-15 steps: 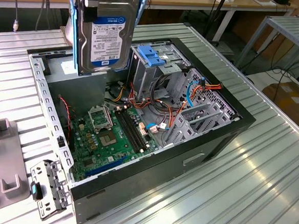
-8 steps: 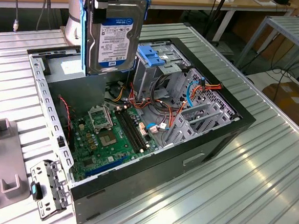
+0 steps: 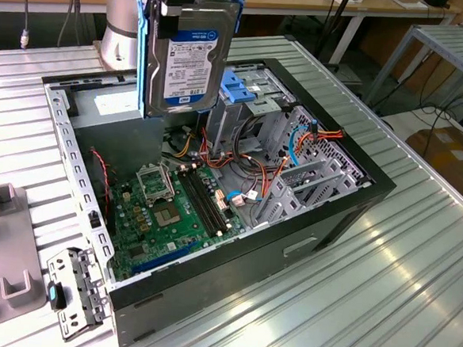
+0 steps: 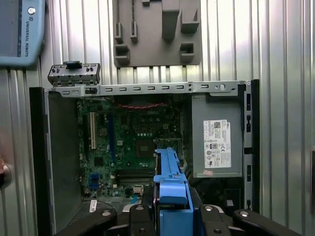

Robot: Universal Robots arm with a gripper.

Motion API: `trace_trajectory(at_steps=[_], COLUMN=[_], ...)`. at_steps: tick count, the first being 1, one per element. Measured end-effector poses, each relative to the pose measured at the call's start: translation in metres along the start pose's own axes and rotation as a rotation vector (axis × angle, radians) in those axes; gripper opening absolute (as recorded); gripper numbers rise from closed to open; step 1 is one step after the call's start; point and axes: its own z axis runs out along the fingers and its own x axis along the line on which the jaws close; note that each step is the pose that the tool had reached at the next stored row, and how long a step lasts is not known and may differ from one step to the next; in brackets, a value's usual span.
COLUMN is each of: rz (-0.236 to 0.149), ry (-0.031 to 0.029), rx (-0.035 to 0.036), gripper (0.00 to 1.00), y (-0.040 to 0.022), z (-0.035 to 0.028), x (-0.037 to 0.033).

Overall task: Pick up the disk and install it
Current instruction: 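Pick up the disk, then insert the disk into the insertion slot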

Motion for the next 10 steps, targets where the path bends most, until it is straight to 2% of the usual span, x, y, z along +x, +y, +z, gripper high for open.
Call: trace_trajectory(at_steps=[6,10], rz=[0.002,0.002], ry=[0.0001,0.0001], rx=[-0.0001,-0.0001], gripper=[0.37,0.37], y=[-0.0097,-0.011], z=[0.0005,0.0005], x=[0.0028,0.0028])
